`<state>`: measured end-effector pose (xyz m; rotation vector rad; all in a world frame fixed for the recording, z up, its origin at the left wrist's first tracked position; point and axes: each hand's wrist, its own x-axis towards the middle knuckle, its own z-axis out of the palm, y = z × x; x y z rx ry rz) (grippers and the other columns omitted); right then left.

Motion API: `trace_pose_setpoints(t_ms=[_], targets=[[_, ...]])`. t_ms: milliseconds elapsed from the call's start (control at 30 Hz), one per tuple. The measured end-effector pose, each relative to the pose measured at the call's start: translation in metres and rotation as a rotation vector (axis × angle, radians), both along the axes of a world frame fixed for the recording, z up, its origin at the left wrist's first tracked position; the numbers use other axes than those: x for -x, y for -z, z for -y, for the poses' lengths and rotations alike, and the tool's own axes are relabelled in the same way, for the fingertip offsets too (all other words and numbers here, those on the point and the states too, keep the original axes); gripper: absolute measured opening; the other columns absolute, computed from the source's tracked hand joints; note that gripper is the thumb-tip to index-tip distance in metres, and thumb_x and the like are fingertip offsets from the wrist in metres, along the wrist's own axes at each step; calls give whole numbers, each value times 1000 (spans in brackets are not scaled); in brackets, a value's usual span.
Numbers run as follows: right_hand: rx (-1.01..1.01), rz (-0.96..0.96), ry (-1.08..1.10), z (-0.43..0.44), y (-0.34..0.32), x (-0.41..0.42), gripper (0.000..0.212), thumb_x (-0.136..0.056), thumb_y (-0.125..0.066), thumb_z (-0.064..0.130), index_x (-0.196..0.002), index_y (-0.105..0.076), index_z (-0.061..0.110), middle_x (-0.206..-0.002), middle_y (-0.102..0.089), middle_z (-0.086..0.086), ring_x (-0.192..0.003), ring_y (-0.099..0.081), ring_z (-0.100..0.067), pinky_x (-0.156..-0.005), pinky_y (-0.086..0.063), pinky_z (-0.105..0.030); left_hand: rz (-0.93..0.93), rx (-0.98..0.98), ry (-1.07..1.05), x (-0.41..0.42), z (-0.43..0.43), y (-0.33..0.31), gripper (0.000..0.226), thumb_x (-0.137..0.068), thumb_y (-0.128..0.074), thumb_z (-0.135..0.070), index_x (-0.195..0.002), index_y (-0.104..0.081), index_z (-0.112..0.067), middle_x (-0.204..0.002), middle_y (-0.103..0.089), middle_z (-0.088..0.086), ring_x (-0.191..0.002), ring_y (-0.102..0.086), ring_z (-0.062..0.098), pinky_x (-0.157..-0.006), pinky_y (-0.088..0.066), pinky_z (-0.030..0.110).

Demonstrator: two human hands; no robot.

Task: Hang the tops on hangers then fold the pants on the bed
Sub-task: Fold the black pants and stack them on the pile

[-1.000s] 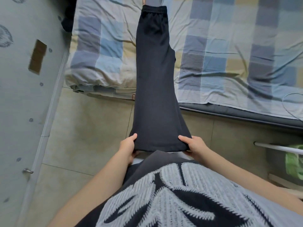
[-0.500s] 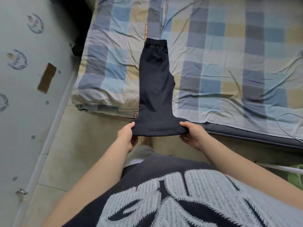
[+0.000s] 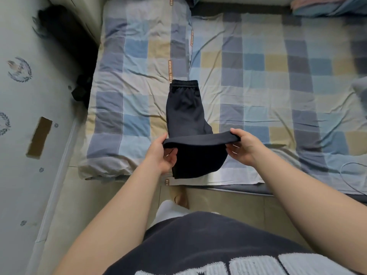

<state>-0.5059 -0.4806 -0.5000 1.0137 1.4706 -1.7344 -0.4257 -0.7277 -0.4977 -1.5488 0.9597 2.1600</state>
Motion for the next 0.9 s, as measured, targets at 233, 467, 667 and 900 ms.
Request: trace_pose_setpoints(t_ms=[233, 467, 667, 900], targets=[[-50, 26, 27, 37, 25, 98, 15, -94, -67, 32, -95, -63, 18, -89, -63, -4, -82, -65, -19, -78, -54, -35, 8, -10, 76, 108, 42, 27, 28, -96, -61, -47, -102, -63, -19, -86, -59, -1, -81, -58, 15, -65, -45, 24], [-93, 30, -67, 74, 88, 212, 14, -96, -63, 32, -97, -62, 18, -91, -67, -5, -84, -68, -20, -72, -54, -34, 29, 59, 51, 210, 76, 101, 36, -95, -61, -50, -110, -62, -17, -90, -64, 0, -86, -61, 15, -64, -45, 28], [-127, -35, -173, 105, 180, 311, 18, -99, -59, 35, -91, -59, 18, -90, -65, -4, -80, -66, -17, -74, -54, -31, 26, 210, 106, 310, 103, 186, 35, -96, -58, -51, -112, -64, -20, -90, -64, -3, -87, -61, 12, -63, -43, 27], [-75, -87, -161, 132, 252, 389, 24, -98, -60, 40, -102, -61, 16, -104, -72, -3, -90, -71, -20, -72, -55, -35, -86, 255, 199, 393, 118, 247, 59, -96, -53, -62, -135, -58, -18, -121, -68, -1, -99, -68, 17, -73, -49, 32]])
